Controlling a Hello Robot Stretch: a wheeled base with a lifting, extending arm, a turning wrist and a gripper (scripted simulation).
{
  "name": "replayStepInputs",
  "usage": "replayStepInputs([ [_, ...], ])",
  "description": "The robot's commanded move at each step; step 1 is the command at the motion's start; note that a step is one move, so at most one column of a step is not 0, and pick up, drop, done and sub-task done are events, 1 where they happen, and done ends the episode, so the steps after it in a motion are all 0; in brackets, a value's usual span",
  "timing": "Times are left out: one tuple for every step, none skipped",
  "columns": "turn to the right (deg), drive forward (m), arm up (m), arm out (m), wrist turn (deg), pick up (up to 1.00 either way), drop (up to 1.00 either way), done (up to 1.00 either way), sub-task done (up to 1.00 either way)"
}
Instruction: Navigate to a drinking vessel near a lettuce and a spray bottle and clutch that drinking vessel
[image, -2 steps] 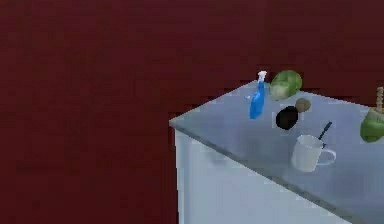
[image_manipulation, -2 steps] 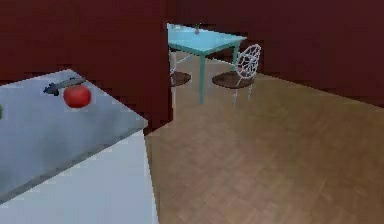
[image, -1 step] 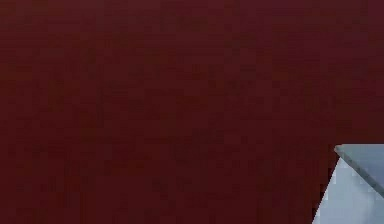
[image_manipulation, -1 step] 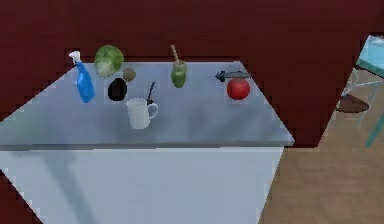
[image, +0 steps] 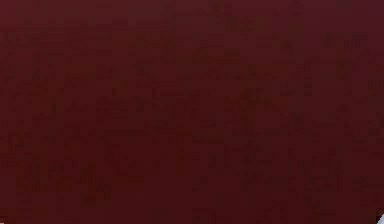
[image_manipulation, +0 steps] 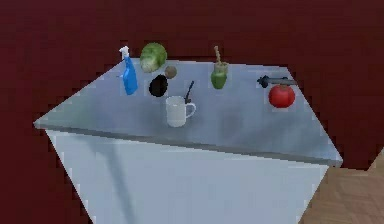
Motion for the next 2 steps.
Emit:
replayStepInputs([
  [0.0,0.00,0.50,0.00,0.0,0.00,0.00,0.00,0.00],
  [0.0,0.00,0.38,0.00,0.0,0.00,0.00,0.00,0.00],
])
